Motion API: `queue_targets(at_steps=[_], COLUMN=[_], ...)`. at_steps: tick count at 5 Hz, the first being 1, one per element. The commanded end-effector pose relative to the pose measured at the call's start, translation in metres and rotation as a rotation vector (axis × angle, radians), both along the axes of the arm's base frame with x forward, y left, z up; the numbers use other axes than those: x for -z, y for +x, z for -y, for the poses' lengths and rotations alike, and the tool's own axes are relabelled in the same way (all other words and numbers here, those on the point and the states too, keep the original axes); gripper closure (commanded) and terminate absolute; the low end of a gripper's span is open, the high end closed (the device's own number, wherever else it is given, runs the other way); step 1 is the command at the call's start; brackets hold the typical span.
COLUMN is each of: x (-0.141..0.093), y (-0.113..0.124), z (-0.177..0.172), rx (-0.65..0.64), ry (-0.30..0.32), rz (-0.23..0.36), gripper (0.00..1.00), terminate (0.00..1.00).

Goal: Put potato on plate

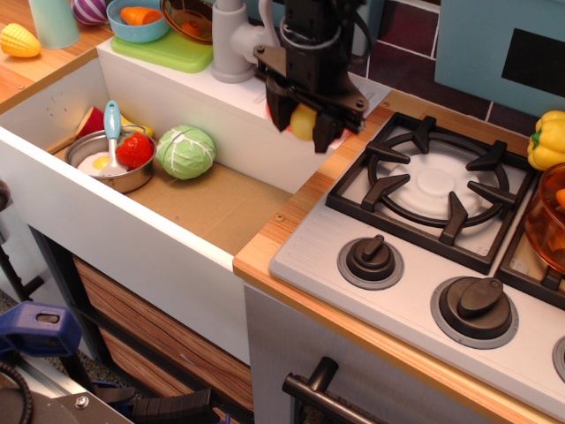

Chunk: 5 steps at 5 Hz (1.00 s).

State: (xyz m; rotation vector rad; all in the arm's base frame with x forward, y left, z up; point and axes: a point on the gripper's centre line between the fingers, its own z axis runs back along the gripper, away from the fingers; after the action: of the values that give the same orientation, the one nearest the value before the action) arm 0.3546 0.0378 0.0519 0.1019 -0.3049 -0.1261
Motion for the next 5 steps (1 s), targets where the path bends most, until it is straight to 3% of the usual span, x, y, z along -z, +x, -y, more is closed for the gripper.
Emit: queue_targets(at_steps=[1, 3, 5], x=[0.003, 0.013, 0.005], y=[0.031, 0.066, 0.078], z=[-0.014, -0.013, -0.025], rx=[0.051, 0.15, 0.177], ry=[0.013, 0.01, 0.053], rz=[0.111, 0.177, 0.105], gripper=[1.0, 1.0, 1.0], terminate=[0.0, 0.0, 0.0])
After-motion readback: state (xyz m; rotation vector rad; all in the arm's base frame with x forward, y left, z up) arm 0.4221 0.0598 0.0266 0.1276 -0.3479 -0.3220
